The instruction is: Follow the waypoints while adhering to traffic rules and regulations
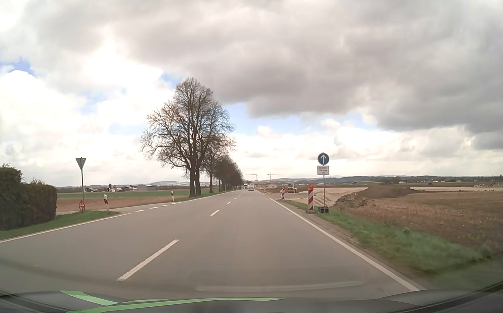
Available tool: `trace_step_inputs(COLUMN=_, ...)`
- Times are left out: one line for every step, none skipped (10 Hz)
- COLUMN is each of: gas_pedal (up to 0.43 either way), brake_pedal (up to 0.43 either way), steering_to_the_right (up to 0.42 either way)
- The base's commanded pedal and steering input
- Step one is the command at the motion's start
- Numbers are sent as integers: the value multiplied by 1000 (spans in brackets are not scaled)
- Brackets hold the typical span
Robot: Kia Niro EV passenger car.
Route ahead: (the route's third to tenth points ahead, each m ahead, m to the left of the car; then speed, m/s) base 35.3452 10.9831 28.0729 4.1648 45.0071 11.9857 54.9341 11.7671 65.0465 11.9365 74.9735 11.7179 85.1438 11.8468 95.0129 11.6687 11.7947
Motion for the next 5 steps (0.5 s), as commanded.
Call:
trace_step_inputs(gas_pedal=98, brake_pedal=0, steering_to_the_right=-2)
trace_step_inputs(gas_pedal=98, brake_pedal=0, steering_to_the_right=-2)
trace_step_inputs(gas_pedal=98, brake_pedal=0, steering_to_the_right=-2)
trace_step_inputs(gas_pedal=98, brake_pedal=0, steering_to_the_right=-1)
trace_step_inputs(gas_pedal=98, brake_pedal=0, steering_to_the_right=-1)
